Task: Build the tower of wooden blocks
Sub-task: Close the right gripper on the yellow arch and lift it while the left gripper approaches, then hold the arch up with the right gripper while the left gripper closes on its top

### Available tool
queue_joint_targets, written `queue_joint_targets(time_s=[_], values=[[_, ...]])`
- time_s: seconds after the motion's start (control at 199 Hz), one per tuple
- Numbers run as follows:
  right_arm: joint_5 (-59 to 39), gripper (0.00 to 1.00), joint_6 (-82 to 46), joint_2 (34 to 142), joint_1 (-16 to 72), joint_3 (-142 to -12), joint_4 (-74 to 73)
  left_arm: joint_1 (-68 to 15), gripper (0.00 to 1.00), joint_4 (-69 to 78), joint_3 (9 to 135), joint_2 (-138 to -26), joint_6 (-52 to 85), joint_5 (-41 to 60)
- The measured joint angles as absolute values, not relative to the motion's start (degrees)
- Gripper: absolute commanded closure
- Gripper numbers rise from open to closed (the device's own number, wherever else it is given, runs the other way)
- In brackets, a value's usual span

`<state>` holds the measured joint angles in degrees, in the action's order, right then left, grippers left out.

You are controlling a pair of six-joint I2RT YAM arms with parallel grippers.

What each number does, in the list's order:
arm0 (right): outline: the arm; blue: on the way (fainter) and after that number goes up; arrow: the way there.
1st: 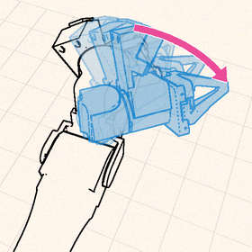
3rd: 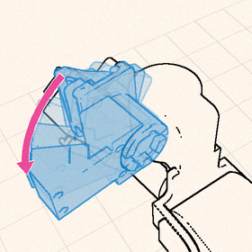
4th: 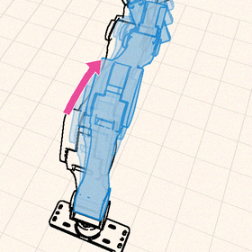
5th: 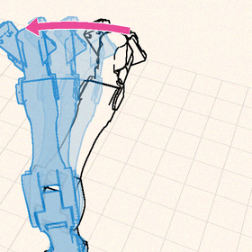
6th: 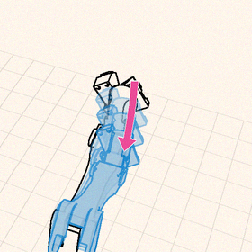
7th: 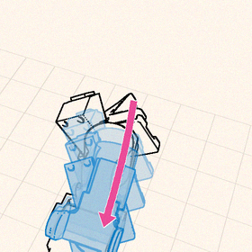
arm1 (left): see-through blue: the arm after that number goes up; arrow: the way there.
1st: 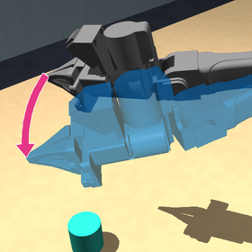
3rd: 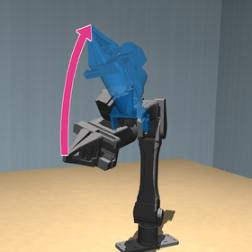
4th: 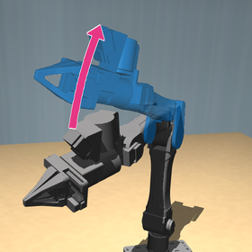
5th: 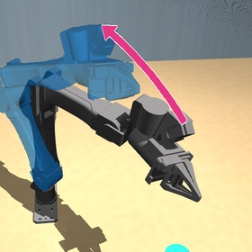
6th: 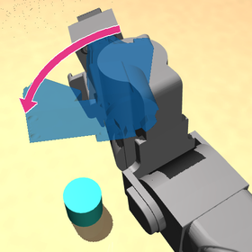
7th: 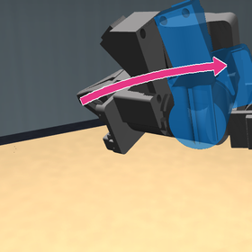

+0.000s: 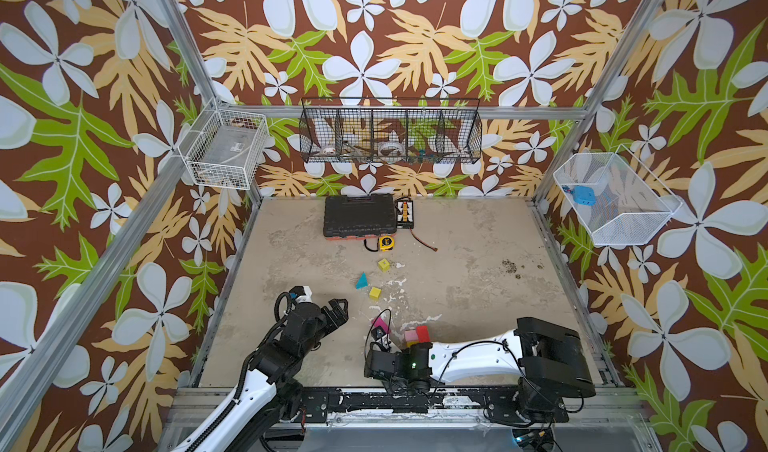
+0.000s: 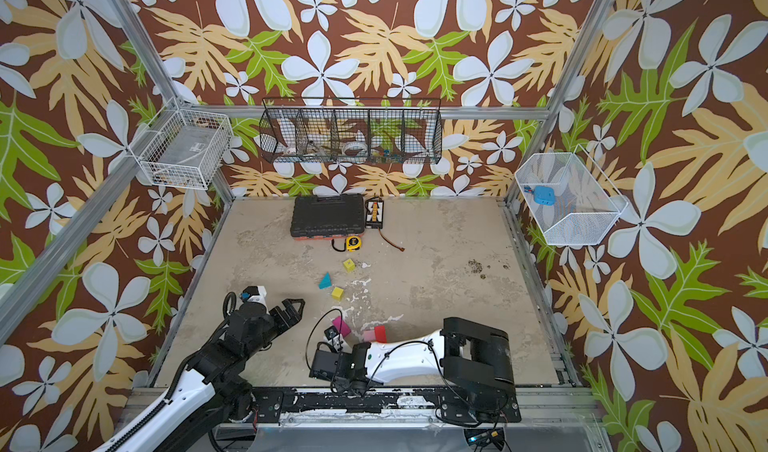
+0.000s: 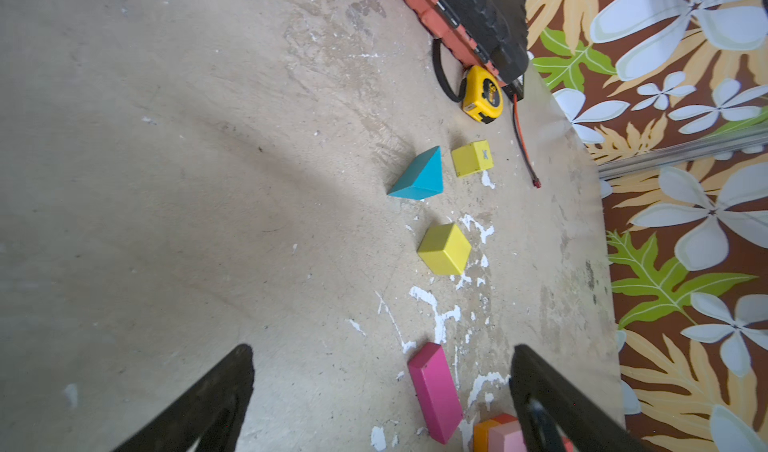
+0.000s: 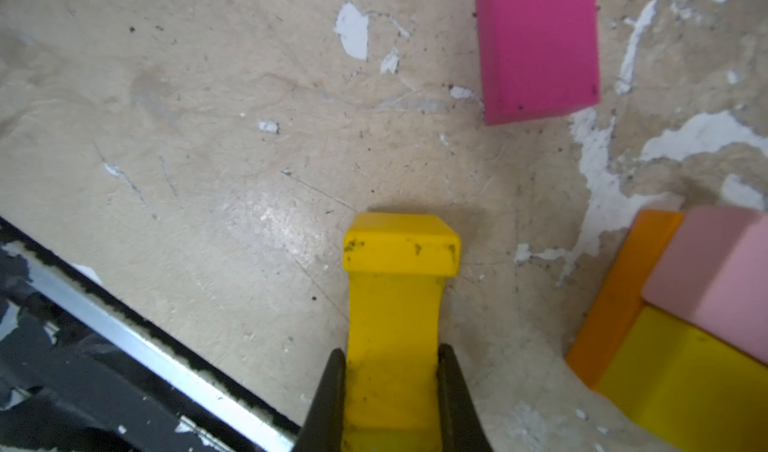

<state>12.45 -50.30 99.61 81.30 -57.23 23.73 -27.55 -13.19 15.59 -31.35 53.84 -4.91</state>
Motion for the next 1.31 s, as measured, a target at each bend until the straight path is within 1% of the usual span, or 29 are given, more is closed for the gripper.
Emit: queue_joint_targets(time_s=[0.115, 0.221, 0.326, 0.477, 0.673, 0.793, 0.919, 0.984, 1.165, 1.23, 1.305], values=[[12.2, 0.91, -50.3, 93.4, 80.5, -55.3, 21.6, -27.6, 0.04, -10.3, 15.3, -29.9, 53.6, -1.3], [11.8, 0.92, -50.3, 86.3, 77.9, -52.4, 17.0, -27.6, 0.05, -5.8, 14.5, -27.2, 53.5, 3.4], [9.9, 0.93, -50.3, 80.2, 74.5, -48.8, 12.1, -27.6, 0.09, -0.4, 14.3, -24.4, 53.5, 8.4], [5.8, 0.94, -50.3, 72.1, 71.6, -44.2, 4.8, -27.6, 0.16, 11.0, 12.9, -22.6, 54.4, 16.8], [2.8, 0.94, -50.3, 62.5, 70.0, -38.7, -3.3, -27.6, 0.18, 26.1, 8.0, -23.1, 61.5, 26.5], [1.8, 0.94, -50.8, 60.5, 69.7, -37.2, -6.3, -27.6, 0.18, 32.2, 6.9, -21.9, 65.2, 30.2], [1.0, 0.95, -50.8, 61.1, 69.4, -37.6, -8.2, -27.6, 0.18, 36.2, 6.9, -21.1, 67.4, 32.1], [0.0, 0.97, -50.8, 61.6, 69.4, -38.2, -9.5, -27.6, 0.18, 38.0, 6.4, -21.6, 67.9, 32.6], [0.0, 0.98, -52.5, 61.7, 68.9, -37.1, -15.0, -27.6, 0.18, 42.6, 4.4, -25.1, 70.4, 33.5], [0.0, 1.0, -53.8, 61.6, 68.7, -36.0, -17.5, -27.6, 0.18, 44.7, 4.6, -27.2, 71.0, 33.5], [0.0, 1.0, -54.6, 61.8, 68.6, -35.5, -20.3, -27.6, 0.19, 47.0, 5.0, -30.3, 71.9, 33.8]])
